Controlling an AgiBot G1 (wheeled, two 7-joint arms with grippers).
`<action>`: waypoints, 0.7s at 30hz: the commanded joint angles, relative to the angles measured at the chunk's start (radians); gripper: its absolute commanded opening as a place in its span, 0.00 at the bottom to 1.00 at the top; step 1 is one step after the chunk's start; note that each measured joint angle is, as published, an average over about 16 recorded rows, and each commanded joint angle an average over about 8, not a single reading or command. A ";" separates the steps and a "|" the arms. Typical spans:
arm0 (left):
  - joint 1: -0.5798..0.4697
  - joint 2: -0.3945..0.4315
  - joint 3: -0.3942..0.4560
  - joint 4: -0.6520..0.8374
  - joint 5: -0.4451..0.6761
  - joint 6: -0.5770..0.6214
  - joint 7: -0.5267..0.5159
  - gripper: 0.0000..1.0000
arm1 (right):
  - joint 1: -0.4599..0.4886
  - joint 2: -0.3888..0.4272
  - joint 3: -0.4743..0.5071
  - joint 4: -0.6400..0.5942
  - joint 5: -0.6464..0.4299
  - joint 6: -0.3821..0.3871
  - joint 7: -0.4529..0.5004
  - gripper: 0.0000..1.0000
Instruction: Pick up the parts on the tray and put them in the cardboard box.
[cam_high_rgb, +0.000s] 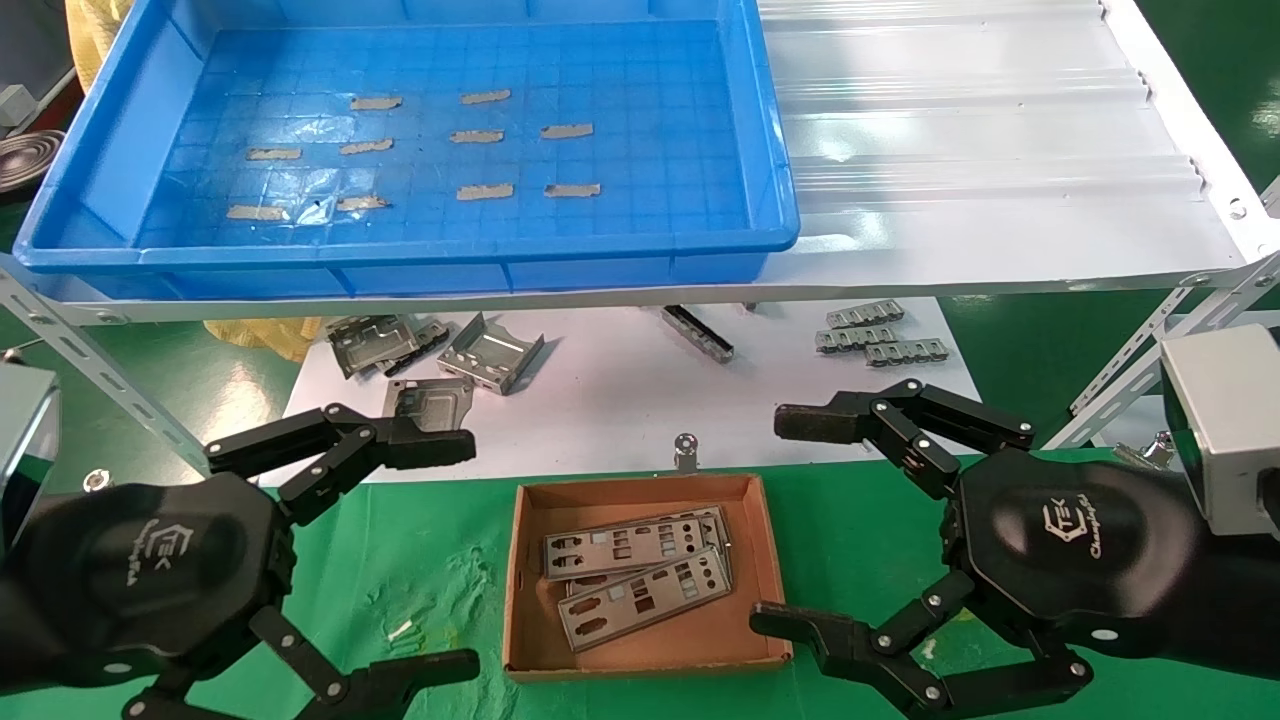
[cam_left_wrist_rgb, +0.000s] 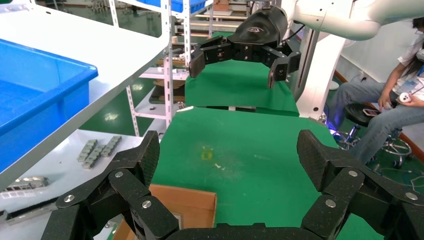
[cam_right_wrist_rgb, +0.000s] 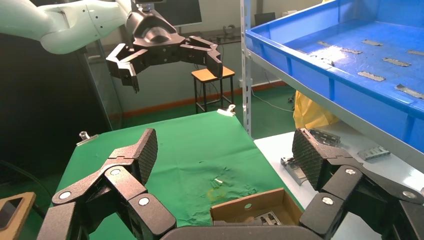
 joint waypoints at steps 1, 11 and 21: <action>-0.001 0.001 0.001 0.001 0.001 0.000 0.001 1.00 | 0.000 0.000 0.000 0.000 0.000 0.000 0.000 1.00; -0.002 0.002 0.002 0.005 0.002 0.001 0.001 1.00 | 0.000 0.000 0.000 0.000 0.000 0.000 0.000 1.00; -0.002 0.003 0.003 0.006 0.003 0.001 0.002 1.00 | 0.000 0.000 0.000 0.000 0.000 0.000 0.000 1.00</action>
